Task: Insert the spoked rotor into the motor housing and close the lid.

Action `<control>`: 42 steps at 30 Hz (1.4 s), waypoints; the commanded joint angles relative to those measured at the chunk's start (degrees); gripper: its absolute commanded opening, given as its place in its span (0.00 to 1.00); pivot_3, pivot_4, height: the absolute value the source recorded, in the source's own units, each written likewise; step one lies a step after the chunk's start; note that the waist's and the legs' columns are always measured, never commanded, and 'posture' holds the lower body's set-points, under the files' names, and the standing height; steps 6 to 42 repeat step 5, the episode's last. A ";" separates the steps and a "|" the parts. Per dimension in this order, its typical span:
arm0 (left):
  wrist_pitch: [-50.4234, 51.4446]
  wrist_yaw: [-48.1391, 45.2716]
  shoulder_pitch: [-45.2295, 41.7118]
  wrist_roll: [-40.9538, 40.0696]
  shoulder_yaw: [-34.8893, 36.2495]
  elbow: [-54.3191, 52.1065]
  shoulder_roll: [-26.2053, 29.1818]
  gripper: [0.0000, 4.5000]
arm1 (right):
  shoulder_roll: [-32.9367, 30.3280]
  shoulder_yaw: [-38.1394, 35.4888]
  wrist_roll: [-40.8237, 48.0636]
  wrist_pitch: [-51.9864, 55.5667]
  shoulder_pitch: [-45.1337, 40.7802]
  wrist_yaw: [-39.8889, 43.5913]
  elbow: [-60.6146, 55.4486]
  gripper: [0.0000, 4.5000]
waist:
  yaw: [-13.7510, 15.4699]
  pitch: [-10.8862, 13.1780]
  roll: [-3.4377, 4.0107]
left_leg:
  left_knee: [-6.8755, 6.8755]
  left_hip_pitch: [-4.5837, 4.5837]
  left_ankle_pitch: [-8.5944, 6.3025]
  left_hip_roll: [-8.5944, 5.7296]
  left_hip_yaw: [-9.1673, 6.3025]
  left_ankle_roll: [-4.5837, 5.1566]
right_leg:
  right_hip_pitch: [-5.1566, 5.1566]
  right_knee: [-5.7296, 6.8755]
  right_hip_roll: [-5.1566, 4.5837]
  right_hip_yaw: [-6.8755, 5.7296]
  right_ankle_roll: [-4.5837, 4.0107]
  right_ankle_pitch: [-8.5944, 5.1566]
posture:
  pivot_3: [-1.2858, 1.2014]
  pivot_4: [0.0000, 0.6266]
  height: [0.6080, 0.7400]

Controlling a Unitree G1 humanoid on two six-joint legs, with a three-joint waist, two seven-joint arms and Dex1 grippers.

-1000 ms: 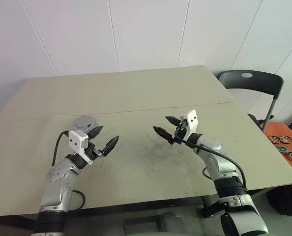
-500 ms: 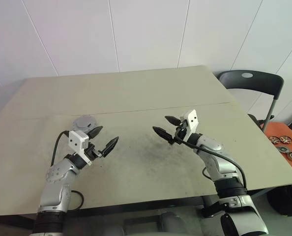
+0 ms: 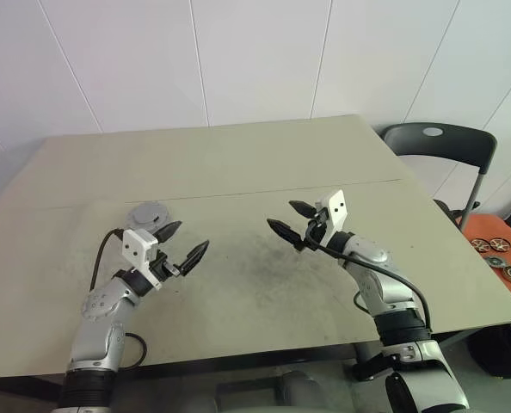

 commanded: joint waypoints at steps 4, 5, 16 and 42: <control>-1.29 -0.40 -1.03 0.45 -0.32 -0.75 0.71 1.00 | 0.17 -0.51 0.23 -1.11 -1.68 0.00 -1.53 0.98 | 0.00 0.00 0.00 | 0.00 0.00 0.00 0.00 0.00 0.00 | 0.00 0.00 0.00 0.00 0.00 0.00 | 0.52 0.00 1.00; -1.32 -0.42 -1.02 0.44 -0.38 -0.77 0.72 1.00 | 0.17 -0.49 0.19 -1.13 -1.67 -0.02 -1.54 0.98 | 0.00 0.00 0.00 | 0.00 0.00 0.00 0.00 0.00 0.00 | 0.00 0.00 0.00 0.00 0.00 0.00 | 0.52 0.00 1.00; -1.32 -0.42 -1.02 0.44 -0.38 -0.77 0.72 1.00 | 0.17 -0.49 0.19 -1.13 -1.67 -0.02 -1.54 0.98 | 0.00 0.00 0.00 | 0.00 0.00 0.00 0.00 0.00 0.00 | 0.00 0.00 0.00 0.00 0.00 0.00 | 0.52 0.00 1.00; -1.32 -0.42 -1.02 0.44 -0.38 -0.77 0.72 1.00 | 0.17 -0.49 0.19 -1.13 -1.67 -0.02 -1.54 0.98 | 0.00 0.00 0.00 | 0.00 0.00 0.00 0.00 0.00 0.00 | 0.00 0.00 0.00 0.00 0.00 0.00 | 0.52 0.00 1.00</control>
